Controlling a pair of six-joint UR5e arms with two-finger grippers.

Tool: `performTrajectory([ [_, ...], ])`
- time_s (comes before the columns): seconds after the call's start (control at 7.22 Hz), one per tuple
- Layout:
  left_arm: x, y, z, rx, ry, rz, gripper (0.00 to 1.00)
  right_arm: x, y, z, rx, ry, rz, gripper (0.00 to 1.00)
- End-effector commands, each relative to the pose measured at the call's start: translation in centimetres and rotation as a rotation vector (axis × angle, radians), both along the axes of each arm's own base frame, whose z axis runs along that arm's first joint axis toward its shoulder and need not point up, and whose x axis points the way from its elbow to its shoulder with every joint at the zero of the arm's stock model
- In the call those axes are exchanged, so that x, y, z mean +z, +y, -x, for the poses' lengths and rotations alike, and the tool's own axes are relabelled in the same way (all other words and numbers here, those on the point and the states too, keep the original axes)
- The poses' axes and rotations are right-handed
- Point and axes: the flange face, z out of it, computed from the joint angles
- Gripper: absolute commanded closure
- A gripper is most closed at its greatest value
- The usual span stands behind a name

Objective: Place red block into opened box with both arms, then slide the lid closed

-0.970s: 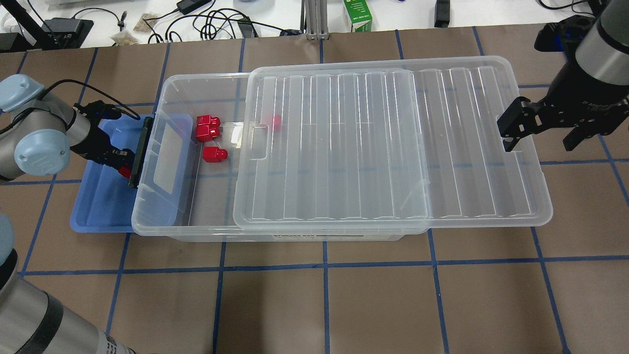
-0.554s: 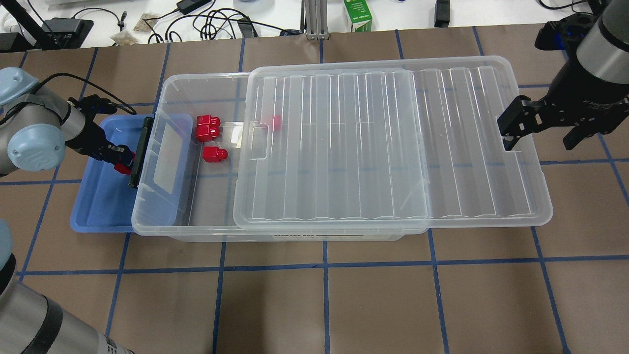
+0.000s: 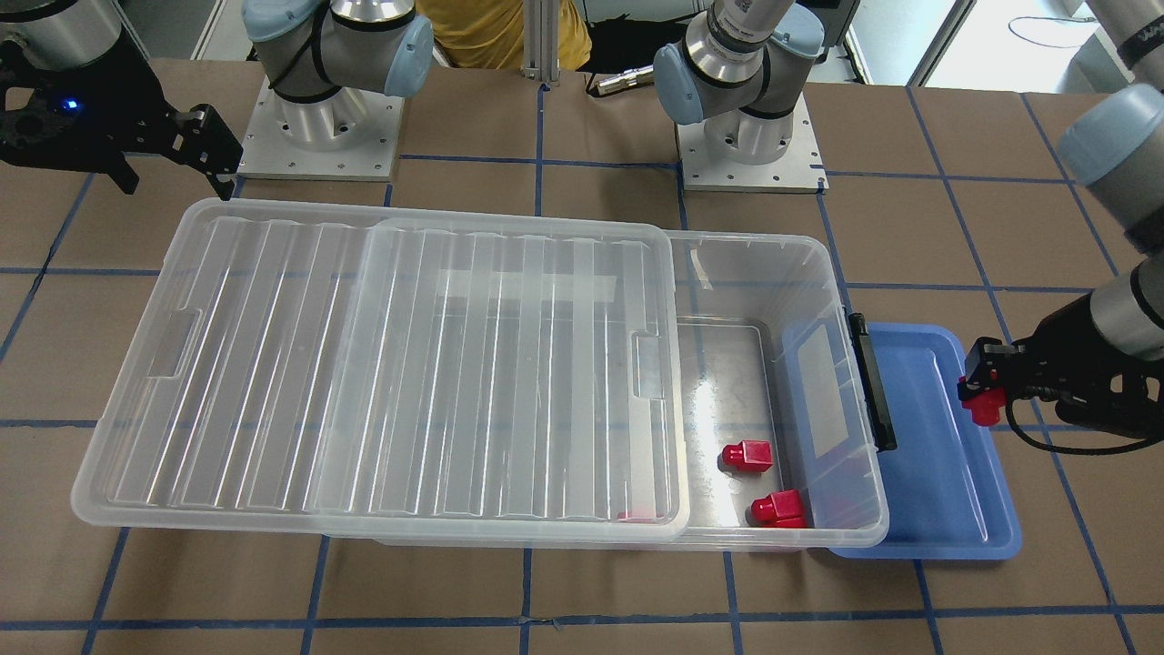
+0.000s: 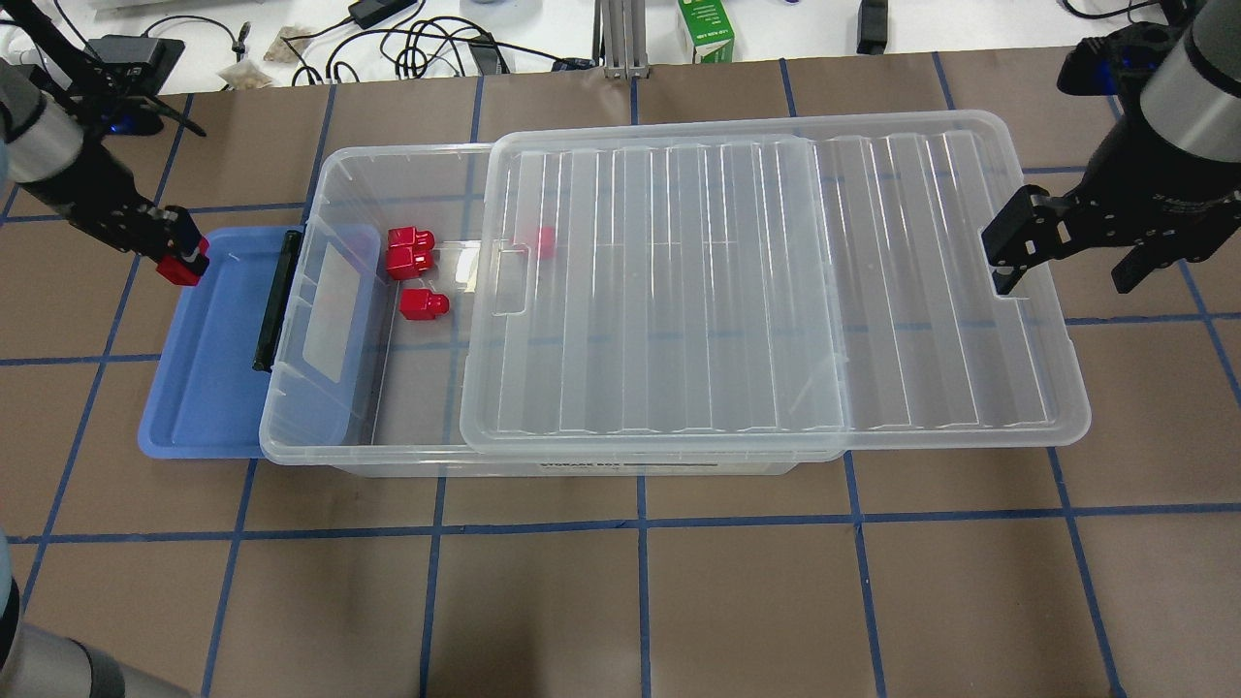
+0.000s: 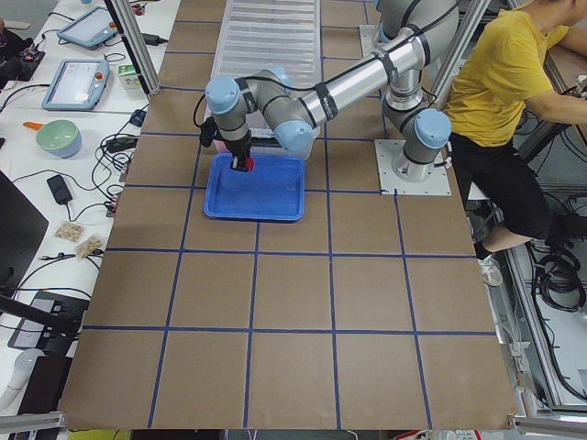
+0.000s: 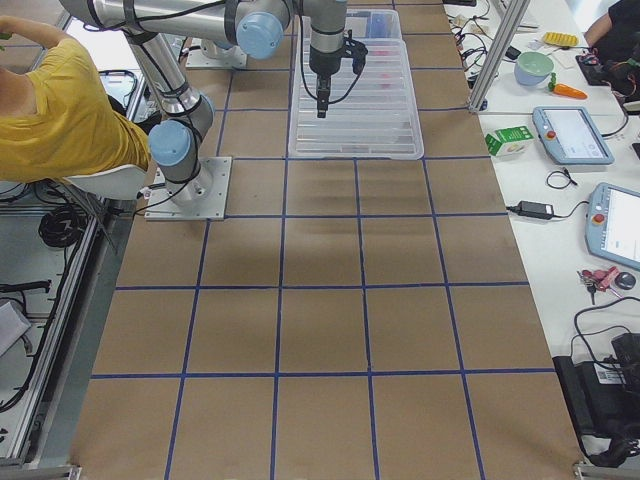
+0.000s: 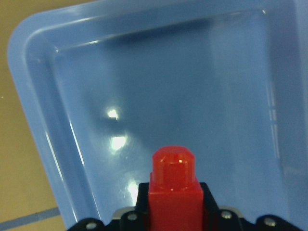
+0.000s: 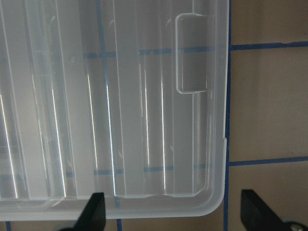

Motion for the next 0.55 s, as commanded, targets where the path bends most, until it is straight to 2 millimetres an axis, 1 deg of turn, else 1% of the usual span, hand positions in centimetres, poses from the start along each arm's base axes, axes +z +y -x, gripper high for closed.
performTrajectory([
  [0.0,8.3,2.1,9.1,0.082,-0.037,0.039,0.94,0.0,0.0,0.0,0.001,-0.001,0.000,0.00],
  [0.14,8.5,3.3,13.8,0.109,-0.041,0.041,0.94,-0.1,0.0,0.0,0.001,0.000,-0.002,0.00],
  [0.28,7.0,4.1,16.5,0.103,-0.082,0.016,0.94,-0.2,0.1,0.0,0.001,-0.001,-0.005,0.00],
  [0.42,5.0,4.7,18.1,0.125,-0.090,0.021,0.94,-0.2,0.1,0.0,0.001,-0.001,-0.005,0.00],
])
